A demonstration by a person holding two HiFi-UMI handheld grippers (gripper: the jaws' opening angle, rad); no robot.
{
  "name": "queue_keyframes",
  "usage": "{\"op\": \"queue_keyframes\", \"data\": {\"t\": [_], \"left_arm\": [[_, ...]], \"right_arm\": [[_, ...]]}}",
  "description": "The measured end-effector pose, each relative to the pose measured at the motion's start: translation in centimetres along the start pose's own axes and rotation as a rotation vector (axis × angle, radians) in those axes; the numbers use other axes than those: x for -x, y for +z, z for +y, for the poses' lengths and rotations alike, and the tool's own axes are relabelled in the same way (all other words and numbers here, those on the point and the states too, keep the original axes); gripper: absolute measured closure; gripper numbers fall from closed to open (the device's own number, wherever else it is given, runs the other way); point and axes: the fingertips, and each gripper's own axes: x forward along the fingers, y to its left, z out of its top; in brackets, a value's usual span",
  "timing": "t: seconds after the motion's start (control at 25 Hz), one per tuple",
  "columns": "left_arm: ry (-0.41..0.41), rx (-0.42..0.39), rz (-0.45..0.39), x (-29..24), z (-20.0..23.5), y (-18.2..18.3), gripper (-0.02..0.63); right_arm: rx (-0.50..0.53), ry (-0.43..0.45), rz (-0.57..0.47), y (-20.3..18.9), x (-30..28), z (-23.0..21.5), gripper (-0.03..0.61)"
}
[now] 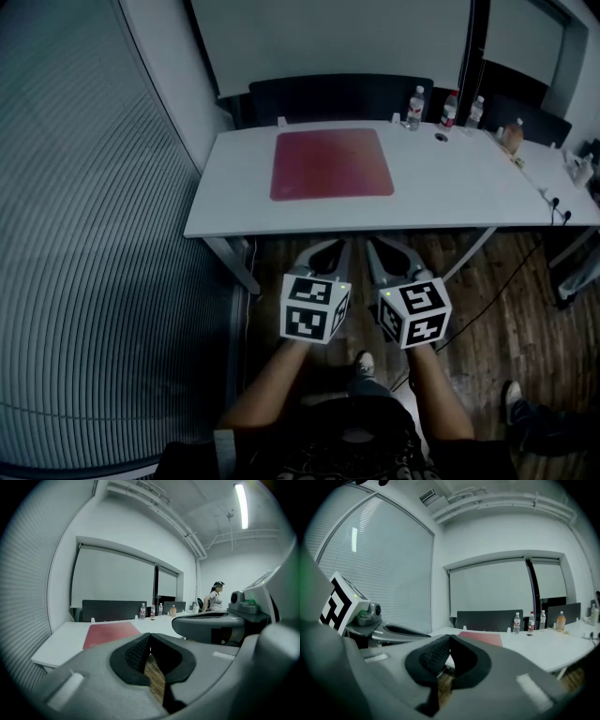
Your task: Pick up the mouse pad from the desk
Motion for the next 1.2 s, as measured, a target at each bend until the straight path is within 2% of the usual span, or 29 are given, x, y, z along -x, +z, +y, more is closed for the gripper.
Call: {"op": "queue_keyframes", "data": {"t": [0.6,1.2], "left_arm": [[0.046,0.006,0.041,-11.7,1.0,2.6,0.609],[0.125,-0.008,0.072,-19.5,2.1,4.6,0.608]], "right_arm": [[-0.034,0.057,0.016,0.2,-7.0,-9.9,0.577],[-0.055,0.132,0.019,0.6,-12.1,-16.7,0.577]]}}
